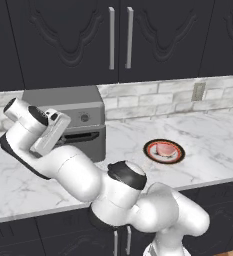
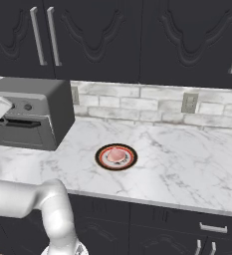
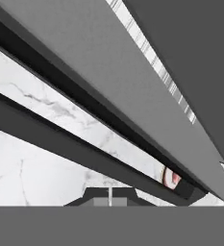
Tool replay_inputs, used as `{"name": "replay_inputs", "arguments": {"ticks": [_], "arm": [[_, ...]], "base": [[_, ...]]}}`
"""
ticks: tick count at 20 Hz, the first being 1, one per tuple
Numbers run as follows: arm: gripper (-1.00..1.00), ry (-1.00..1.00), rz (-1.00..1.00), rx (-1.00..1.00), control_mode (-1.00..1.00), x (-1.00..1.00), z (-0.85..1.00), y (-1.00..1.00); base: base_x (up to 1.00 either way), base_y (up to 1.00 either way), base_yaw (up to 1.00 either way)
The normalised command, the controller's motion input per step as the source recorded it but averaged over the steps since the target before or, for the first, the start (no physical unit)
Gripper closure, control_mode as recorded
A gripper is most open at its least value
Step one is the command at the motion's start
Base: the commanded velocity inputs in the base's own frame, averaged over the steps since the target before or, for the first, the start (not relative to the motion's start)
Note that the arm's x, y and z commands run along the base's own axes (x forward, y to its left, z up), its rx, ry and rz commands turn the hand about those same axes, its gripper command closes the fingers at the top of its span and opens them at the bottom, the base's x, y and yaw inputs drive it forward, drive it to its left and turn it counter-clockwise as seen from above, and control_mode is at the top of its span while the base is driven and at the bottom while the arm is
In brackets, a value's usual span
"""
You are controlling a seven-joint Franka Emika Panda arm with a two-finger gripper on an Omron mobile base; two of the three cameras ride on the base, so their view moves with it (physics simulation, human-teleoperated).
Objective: Open the toaster oven door. Place the bread on the top rack in the toaster oven and place the steak on the bottom rack.
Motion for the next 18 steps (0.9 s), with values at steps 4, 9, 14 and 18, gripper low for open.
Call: {"name": "replay_inputs", "arguments": {"ticks": [4,9,14,18], "arm": [[1.0,0.1,0.23,0.01,-1.0,-0.25,-0.81,0.0],[1.0,0.18,0.26,0.0,-1.0,-0.25,-0.91,0.0],[1.0,0.15,0.25,0.03,-1.0,-0.34,-0.78,0.0],[1.0,0.02,0.12,0.19,-1.0,-0.4,-0.14,-0.01]], "base": [[0.0,0.0,0.0],[0.0,0.0,0.0],[0.0,0.0,0.0],[0.0,0.0,0.0]]}}
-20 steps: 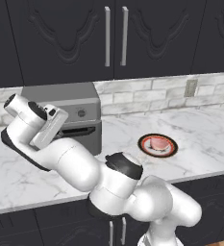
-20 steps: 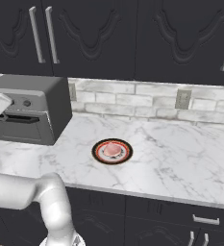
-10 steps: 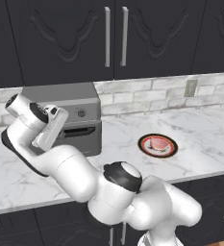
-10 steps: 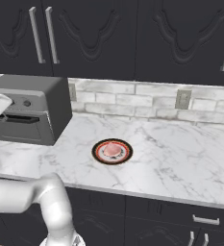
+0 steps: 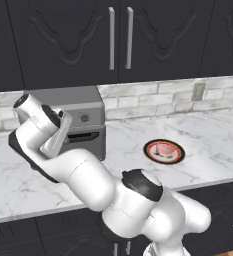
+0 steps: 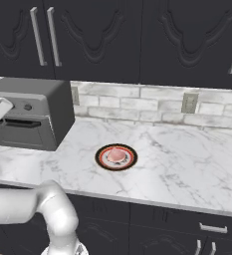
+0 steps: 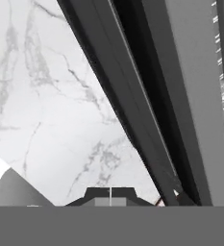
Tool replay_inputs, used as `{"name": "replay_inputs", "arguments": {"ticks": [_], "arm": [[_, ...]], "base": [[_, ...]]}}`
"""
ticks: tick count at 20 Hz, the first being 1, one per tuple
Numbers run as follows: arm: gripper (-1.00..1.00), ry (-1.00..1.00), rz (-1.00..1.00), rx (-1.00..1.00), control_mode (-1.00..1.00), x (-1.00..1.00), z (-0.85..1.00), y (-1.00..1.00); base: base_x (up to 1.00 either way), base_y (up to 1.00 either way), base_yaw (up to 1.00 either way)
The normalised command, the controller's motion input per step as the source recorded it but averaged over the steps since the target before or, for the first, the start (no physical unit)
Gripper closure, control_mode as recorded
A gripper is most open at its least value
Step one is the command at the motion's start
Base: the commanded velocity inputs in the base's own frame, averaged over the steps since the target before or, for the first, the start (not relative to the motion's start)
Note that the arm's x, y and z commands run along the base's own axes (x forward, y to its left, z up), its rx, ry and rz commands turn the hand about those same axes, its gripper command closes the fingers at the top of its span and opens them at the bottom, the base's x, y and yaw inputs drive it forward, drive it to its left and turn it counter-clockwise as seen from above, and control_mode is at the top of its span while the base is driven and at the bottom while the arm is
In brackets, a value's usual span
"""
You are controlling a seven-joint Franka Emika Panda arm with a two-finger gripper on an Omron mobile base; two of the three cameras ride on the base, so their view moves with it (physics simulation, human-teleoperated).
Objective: Open the toaster oven door. Place the bread on the top rack in the toaster oven and place the steak on the bottom rack.
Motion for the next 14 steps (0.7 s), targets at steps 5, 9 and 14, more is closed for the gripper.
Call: {"name": "replay_inputs", "arguments": {"ticks": [5,9,14], "arm": [[1.0,-0.12,-0.01,0.2,-1.0,-0.53,0.13,0.0],[1.0,-0.2,-0.08,0.02,-1.0,-0.34,0.23,0.0],[-1.0,-0.08,-0.14,0.0,-1.0,-0.07,0.3,-0.17]], "base": [[0.0,0.0,0.0],[0.0,0.0,0.0],[0.0,0.0,0.0]]}}
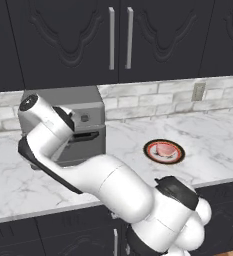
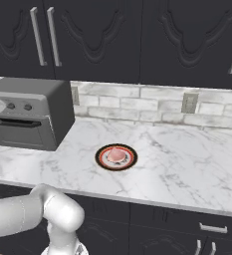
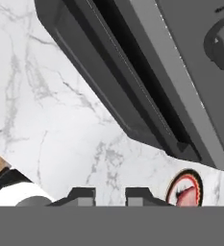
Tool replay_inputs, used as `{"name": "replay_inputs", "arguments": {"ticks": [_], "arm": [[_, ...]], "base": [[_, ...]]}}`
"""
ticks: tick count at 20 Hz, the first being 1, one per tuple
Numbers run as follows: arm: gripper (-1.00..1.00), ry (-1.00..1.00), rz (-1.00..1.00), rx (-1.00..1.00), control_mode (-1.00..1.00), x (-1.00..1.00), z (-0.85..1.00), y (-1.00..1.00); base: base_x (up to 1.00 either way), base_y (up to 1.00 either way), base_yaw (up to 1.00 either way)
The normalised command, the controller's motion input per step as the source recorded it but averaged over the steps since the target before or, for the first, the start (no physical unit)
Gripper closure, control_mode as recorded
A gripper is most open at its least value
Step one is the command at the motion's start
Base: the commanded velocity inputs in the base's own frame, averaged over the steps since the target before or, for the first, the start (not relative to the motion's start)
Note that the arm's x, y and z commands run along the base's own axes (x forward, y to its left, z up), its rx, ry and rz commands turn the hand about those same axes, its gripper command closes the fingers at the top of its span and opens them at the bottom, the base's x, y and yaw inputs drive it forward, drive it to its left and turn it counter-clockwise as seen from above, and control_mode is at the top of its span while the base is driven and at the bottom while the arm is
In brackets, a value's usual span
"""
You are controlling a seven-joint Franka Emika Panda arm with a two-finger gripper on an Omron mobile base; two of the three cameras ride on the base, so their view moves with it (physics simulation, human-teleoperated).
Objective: Open the toaster oven door. Place the bread on the top rack in the toaster oven and place the steak on the bottom rack.
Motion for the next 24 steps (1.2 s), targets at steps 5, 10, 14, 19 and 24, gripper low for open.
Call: {"name": "replay_inputs", "arguments": {"ticks": [5,10,14,19,24], "arm": [[-1.0,-0.02,-0.17,0.04,-1.0,0.0,0.37,-0.21],[-1.0,-0.14,-0.27,0.06,-1.0,-0.02,0.28,-0.02],[-1.0,-0.11,-0.41,0.11,-1.0,-0.02,0.07,0.0],[-1.0,-0.12,-0.43,0.21,-1.0,0.0,0.02,0.0],[-1.0,-0.08,-0.15,0.26,-1.0,0.13,0.01,0.0]], "base": [[0.0,0.0,0.0],[0.0,0.0,0.0],[0.0,0.0,0.0],[0.0,0.0,0.0],[0.0,0.0,0.0]]}}
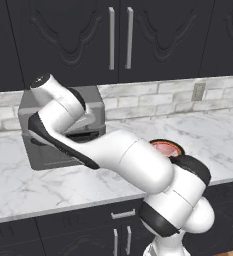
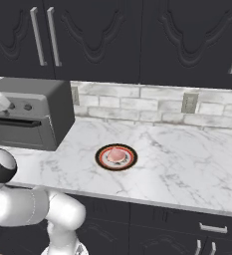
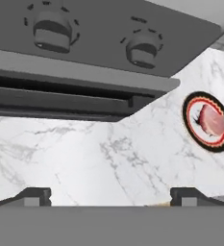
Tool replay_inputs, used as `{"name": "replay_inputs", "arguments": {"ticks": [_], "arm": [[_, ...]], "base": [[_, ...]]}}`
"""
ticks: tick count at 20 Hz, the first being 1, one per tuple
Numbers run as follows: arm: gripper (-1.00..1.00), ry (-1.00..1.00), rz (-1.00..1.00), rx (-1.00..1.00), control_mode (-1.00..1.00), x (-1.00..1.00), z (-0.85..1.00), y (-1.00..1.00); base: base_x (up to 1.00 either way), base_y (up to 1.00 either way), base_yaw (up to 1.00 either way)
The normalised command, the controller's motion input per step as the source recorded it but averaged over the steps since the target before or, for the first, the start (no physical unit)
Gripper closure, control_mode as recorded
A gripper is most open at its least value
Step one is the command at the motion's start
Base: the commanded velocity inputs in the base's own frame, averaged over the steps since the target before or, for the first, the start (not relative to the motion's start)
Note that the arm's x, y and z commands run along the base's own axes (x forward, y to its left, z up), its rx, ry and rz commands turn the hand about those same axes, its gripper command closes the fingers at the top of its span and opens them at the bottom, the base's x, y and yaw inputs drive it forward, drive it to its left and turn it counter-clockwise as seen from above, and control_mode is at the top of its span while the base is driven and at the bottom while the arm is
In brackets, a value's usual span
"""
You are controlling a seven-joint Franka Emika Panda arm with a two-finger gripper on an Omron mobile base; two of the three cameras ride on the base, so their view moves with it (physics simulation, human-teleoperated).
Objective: Open the toaster oven door. Place the bread on the top rack in the toaster oven and place the steak on the bottom rack.
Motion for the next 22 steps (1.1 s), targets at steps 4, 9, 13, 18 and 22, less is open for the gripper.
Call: {"name": "replay_inputs", "arguments": {"ticks": [4,9,13,18,22], "arm": [[-1.0,-0.08,0.0,0.17,-1.0,0.18,-0.13,-0.05],[-1.0,-0.05,0.03,0.19,-1.0,0.19,-0.18,-0.13],[-1.0,-0.03,0.07,0.18,-1.0,0.23,-0.35,-0.01],[-1.0,-0.02,0.12,0.16,-1.0,0.24,-0.37,0.0],[-1.0,0.0,0.17,0.14,-1.0,0.19,-0.41,0.0]], "base": [[0.0,0.0,0.0],[0.0,0.0,0.0],[0.0,0.0,0.0],[0.0,0.0,0.0],[0.0,0.0,0.0]]}}
